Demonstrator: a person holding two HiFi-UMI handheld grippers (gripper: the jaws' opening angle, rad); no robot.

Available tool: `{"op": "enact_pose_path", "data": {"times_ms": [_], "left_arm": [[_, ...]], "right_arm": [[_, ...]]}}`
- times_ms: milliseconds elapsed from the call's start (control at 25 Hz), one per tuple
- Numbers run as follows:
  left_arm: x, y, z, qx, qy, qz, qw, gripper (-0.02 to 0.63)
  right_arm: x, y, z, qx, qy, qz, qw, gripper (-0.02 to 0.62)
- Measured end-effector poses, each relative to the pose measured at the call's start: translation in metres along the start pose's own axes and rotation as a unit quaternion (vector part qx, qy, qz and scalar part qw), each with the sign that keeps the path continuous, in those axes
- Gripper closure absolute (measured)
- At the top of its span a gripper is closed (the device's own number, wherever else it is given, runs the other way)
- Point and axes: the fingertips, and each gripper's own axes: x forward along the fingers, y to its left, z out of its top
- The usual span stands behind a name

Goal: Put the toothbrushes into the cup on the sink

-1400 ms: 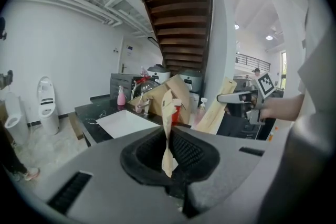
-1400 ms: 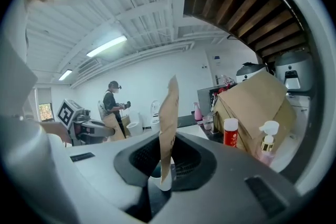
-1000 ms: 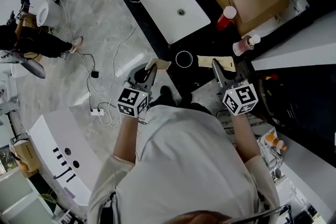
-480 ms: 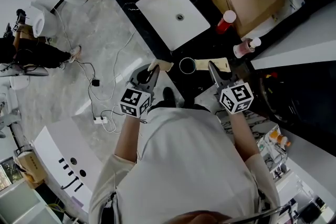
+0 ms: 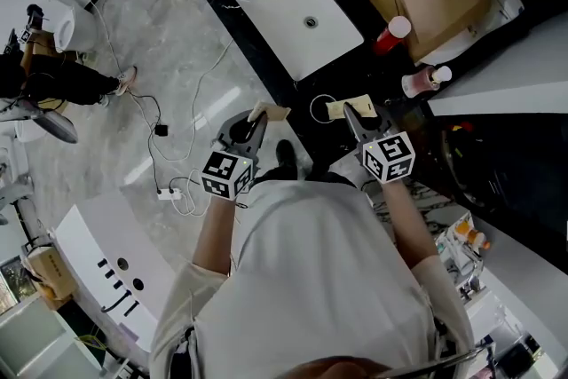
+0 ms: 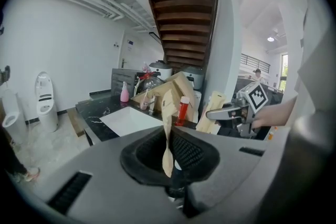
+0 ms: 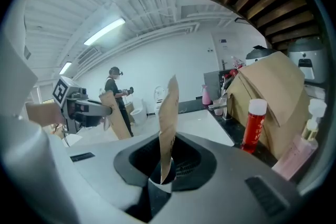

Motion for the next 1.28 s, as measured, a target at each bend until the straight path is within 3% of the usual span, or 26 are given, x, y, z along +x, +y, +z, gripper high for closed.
{"op": "enact_pose_path", "data": {"times_ms": [240,680,1280], "left_arm": [[-0.003,0.003,-0.006,-0.006,0.004,0.006,1.0,0.583],[-0.011,0.008,-0.013,-0.013,0.013,0.015,0.9997,0.583],[-0.014,0.017,-0.023,-0.022,0.017,0.015,0.9995,0.583]], "right_arm": [[0.022,0.003,-0.028,-0.039,0.031,0.005,0.999,0.535],[0.048,0.004,-0.06,-0.062,0.07,0.011,0.996,0.535],[0.063,-0.001,-0.085,-0.09,0.106,-0.018,0.99,0.518]]}}
